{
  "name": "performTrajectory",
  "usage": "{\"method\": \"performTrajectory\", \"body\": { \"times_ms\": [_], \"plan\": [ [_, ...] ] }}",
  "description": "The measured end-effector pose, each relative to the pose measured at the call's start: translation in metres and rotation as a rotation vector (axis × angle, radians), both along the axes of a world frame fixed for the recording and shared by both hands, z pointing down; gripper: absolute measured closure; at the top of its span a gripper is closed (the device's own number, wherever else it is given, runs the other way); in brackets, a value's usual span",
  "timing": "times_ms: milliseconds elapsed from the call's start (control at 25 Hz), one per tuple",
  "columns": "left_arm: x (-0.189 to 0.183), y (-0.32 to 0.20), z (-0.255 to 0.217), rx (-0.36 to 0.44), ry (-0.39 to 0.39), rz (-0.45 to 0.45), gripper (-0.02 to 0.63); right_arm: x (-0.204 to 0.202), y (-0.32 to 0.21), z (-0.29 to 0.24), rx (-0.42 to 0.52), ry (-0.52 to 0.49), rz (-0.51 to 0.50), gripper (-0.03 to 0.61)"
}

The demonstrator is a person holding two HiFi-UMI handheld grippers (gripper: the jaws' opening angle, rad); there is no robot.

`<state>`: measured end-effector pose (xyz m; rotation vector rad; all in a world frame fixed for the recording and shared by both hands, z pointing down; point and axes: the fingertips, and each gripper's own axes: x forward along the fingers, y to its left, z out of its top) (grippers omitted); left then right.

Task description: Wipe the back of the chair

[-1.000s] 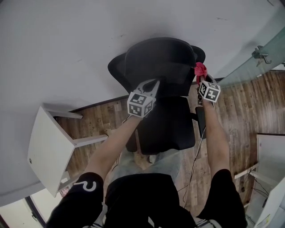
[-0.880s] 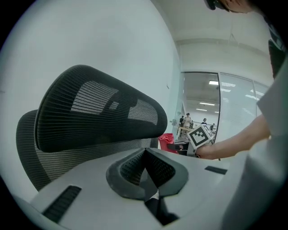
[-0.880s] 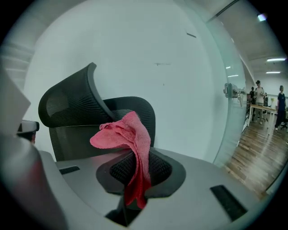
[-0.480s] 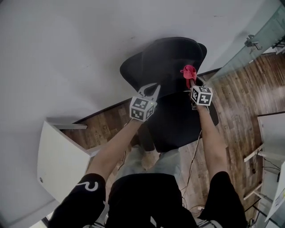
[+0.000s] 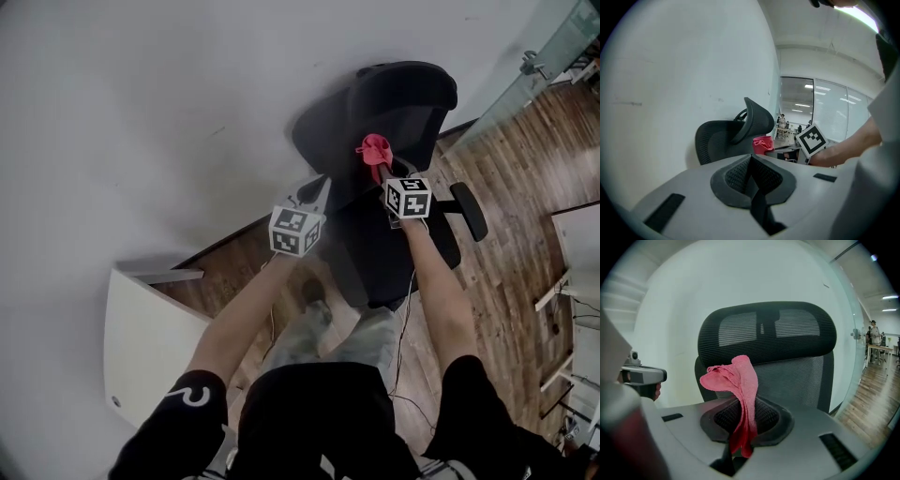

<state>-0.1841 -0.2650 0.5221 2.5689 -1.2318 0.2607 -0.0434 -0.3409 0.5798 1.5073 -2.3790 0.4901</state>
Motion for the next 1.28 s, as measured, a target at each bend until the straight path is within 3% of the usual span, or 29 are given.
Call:
{"method": "performTrajectory", "body": {
  "times_ms": [360,680,880,1120,1280],
  "plan": [
    [-0.081,0.009,0.014,-0.029,0.014,-0.058,0.589,-0.093,0.017,0.025,-0.047,-0.004,-0.069,0.506],
    [-0.129,0.016,0.027,-0.058,0.019,-0.103,0.589,-0.145,0.019,0.05,-0.08,-0.003,-0.113,0.506],
    [-0.142,0.021,0.033,-0.065,0.003,-0.104,0.589,-0.158,0.014,0.063,-0.091,-0.005,-0.115,0.506],
    [-0.132,0.02,0.04,-0.065,-0.023,-0.081,0.589,-0.156,-0.001,0.071,-0.08,-0.014,-0.121,0.506],
    [-0.127,0.012,0.044,-0.064,-0.012,-0.125,0.589,-0.155,-0.007,0.073,-0.06,-0.033,-0.143,0.506]
  ]
}}
